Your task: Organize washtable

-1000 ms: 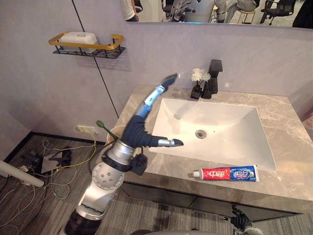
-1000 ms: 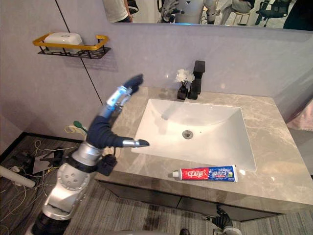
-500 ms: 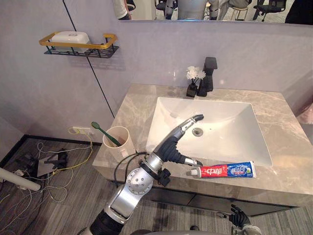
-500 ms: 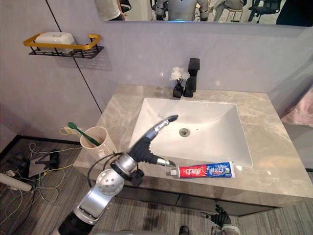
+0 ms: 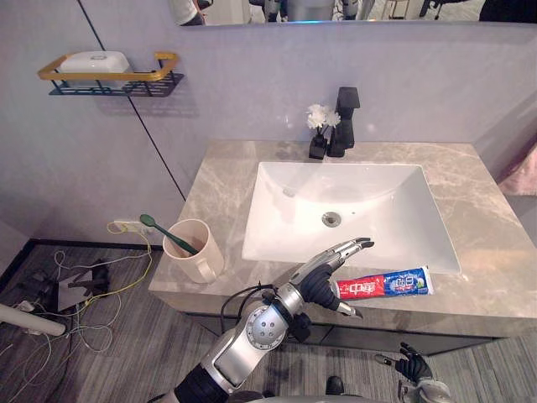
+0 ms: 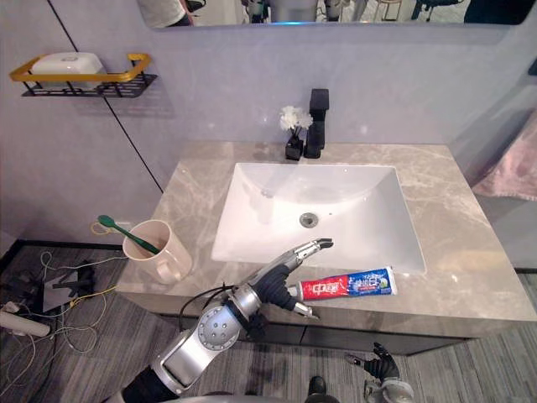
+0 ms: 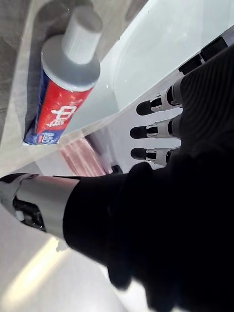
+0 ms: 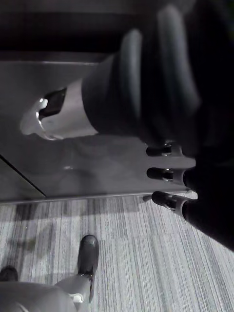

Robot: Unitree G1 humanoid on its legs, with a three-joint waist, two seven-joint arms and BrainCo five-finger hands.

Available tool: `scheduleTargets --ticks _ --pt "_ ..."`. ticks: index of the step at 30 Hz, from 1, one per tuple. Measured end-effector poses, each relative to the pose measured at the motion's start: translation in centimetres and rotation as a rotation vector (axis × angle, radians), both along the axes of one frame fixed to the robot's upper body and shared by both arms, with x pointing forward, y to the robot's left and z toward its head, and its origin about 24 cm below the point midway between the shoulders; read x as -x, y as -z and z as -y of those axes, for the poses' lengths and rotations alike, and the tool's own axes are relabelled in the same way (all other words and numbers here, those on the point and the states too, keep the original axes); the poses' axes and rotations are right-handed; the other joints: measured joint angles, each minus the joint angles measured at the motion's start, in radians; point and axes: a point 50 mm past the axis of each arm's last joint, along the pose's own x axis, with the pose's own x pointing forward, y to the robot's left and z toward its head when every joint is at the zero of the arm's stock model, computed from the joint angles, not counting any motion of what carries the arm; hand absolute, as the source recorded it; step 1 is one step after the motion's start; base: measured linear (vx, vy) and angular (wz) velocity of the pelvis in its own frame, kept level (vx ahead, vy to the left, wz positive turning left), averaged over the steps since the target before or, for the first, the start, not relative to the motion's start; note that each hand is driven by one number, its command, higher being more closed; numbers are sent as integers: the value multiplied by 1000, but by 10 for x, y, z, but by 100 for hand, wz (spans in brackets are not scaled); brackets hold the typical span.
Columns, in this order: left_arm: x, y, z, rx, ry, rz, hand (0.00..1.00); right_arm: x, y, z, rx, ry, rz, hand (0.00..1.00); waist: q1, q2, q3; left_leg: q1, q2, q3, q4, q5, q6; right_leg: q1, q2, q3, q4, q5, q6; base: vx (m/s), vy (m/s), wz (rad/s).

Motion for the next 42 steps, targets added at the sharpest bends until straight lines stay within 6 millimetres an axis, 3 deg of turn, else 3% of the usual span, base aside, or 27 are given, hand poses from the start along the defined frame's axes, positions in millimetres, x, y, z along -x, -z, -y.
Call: scheduleTargets --ticks 7,14,25,39,40,42 --pt "-6 11 5 -65 -25 10 0 -11 -6 1 -4 12 62 0 -16 2 20 3 1 0 -3 0 0 -6 1 1 15 -8 0 0 0 0" --pt "-20 22 -8 -140 -146 37 0 -22 -10 -2 -27 34 107 0 -50 12 32 22 4 -1 -32 3 -5 14 6 -1 -21 -3 0 29 -3 -1" --pt "-22 19 -6 -113 -167 53 0 -25 -7 -12 -51 40 113 0 -50 5 57 39 1 -7 -51 3 -5 41 7 -3 -62 14 0 16 1 0" --pt "-40 18 -7 -67 -195 -9 0 -28 -5 -16 -47 24 91 0 -51 2 59 40 2 -11 -64 8 -8 38 7 -8 -66 14 0 0 0 0" --pt "-39 18 -4 -72 -184 -6 100 -28 -5 -16 -48 24 89 0 -52 2 59 42 2 -11 -69 12 -9 37 7 -8 -66 14 0 0 0 0" --pt "-39 18 -2 -76 -180 -1 100 -28 -4 -17 -50 24 84 0 -53 1 59 43 2 -12 -71 13 -10 37 7 -9 -66 14 0 0 0 0"
